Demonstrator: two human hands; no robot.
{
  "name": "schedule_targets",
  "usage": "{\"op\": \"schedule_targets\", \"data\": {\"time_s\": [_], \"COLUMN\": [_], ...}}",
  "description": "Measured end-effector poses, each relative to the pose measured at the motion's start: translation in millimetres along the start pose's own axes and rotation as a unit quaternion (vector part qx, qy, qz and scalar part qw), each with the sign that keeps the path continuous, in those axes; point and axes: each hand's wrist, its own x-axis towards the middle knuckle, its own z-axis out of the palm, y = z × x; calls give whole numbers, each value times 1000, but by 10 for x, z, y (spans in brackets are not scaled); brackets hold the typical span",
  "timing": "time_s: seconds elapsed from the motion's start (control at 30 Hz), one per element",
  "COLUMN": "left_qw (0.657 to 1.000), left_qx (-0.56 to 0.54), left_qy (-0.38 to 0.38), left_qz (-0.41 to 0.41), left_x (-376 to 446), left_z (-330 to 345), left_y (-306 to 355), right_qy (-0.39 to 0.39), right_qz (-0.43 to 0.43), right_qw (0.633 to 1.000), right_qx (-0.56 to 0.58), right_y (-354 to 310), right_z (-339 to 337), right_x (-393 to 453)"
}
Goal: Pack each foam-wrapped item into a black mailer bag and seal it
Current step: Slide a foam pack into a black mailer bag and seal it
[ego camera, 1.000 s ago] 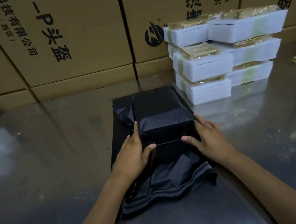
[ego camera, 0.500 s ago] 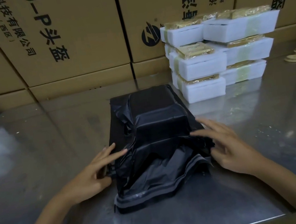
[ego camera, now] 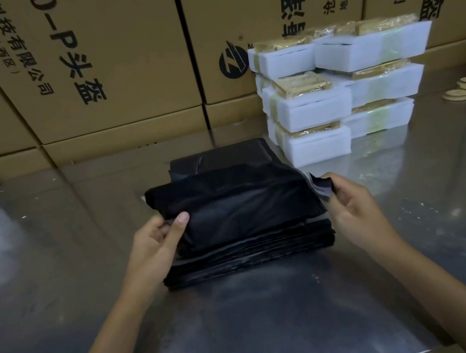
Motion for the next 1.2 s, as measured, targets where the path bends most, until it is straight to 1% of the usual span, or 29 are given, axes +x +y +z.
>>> {"op": "schedule_targets", "data": {"time_s": [0.03,0.07,0.13,0.2,0.23,0.3,0.33,0.37,0.43,0.47,0.5,0.57,0.67,0.73,0.77,0.83,0.9,1.0,1.07,1.1,1.13,1.17,1.2], "left_qw": [1000,1000,999,998,998,998,998,998,991,986,985,990,993,992,990,971,954,951,955,960,966,973,979], "left_qx": [9,11,4,-15,-26,-42,-48,-63,-130,-155,-158,-106,-10,48,101,229,291,301,286,268,243,212,179], "left_qy": [10,4,-33,-60,-61,-34,-19,-5,23,34,48,80,111,104,93,69,61,51,52,56,60,63,66], "left_qz": [5,3,7,14,21,30,27,14,-39,-55,-56,-40,-38,-45,-39,-21,-22,-51,-61,-65,-67,-70,-74], "left_x": [12,0,-22,-58,-67,-59,-44,-22,48,89,132,217,336,374,384,382,385,423,429,429,429,428,427], "left_z": [43,68,95,100,102,105,112,119,131,136,145,178,251,356,424,545,589,553,534,521,507,494,474], "left_y": [3,-7,-17,5,25,72,92,103,133,148,155,142,11,-98,-151,-225,-225,-214,-226,-234,-240,-250,-268], "right_qy": [18,36,61,52,44,47,61,79,106,112,115,110,57,14,-1,-18,-29,-75,-117,-118,-106,-74,-32], "right_qz": [-2,-2,-8,-21,-29,-37,-34,-24,7,23,39,68,126,181,205,236,258,278,271,257,231,192,136], "right_qw": [1000,999,997,998,998,998,997,996,994,993,992,985,964,956,956,954,950,938,912,894,879,874,883], "right_qx": [-9,-21,-37,-34,-32,-32,-31,-24,-9,-13,-32,-110,-228,-230,-212,-184,-176,-193,-285,-348,-403,-440,-449], "right_y": [4,7,-38,-101,-125,-172,-185,-191,-196,-199,-202,-172,-64,27,51,89,99,47,-84,-176,-281,-387,-488], "right_z": [23,49,86,100,97,81,71,66,72,83,102,123,169,209,223,231,224,167,104,87,92,124,188], "right_x": [23,34,29,1,-5,4,23,55,135,176,227,322,427,472,492,520,525,570,663,713,750,780,807]}}
